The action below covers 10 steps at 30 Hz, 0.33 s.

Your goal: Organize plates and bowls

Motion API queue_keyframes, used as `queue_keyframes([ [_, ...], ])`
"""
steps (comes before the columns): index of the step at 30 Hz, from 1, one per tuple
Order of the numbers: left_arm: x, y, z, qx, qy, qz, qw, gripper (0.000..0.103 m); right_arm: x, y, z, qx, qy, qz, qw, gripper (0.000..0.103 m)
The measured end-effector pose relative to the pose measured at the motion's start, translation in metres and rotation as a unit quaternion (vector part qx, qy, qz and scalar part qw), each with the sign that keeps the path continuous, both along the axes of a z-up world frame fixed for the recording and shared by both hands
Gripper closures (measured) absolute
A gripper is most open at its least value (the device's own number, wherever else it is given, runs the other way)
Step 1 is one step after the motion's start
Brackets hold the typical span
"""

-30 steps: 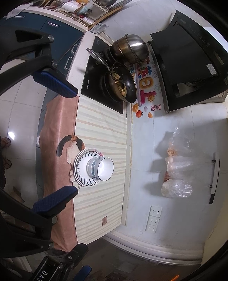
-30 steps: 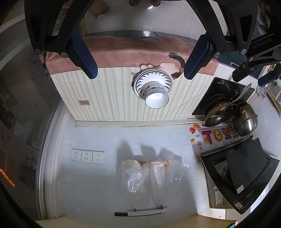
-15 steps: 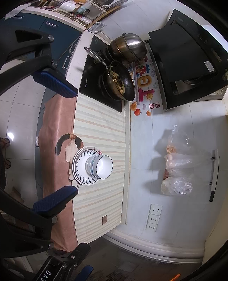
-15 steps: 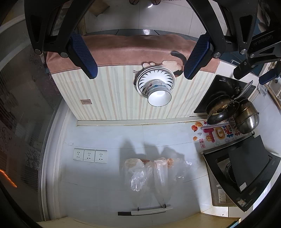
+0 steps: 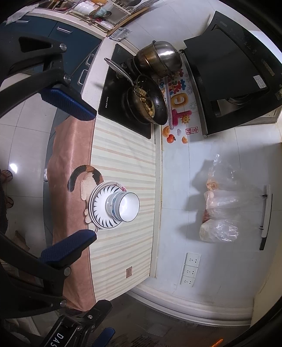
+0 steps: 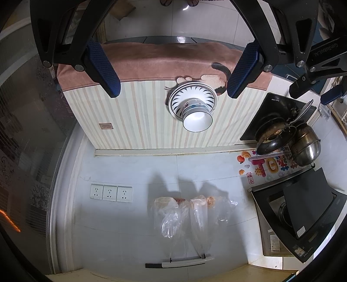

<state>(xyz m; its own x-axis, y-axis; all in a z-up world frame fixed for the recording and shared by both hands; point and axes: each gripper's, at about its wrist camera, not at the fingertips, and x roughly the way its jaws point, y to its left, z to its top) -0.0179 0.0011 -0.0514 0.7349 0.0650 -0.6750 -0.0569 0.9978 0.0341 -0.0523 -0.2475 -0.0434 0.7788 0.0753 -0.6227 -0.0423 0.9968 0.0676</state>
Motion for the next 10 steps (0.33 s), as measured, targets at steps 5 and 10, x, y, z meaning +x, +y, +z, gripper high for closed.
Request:
queue_keyframes([
  [5, 0.0013, 0.002, -0.0008, -0.001, 0.002, 0.0, 1.0, 0.0, 0.0024, 0.0, -0.0029, -0.001, 0.002, 0.002, 1.0, 0.002],
  [10, 0.0025, 0.0057, -0.0015, -0.003, -0.001, 0.0, 1.0, 0.0, 0.0043, -0.0003, -0.005, -0.004, 0.002, 0.002, 1.0, 0.002],
])
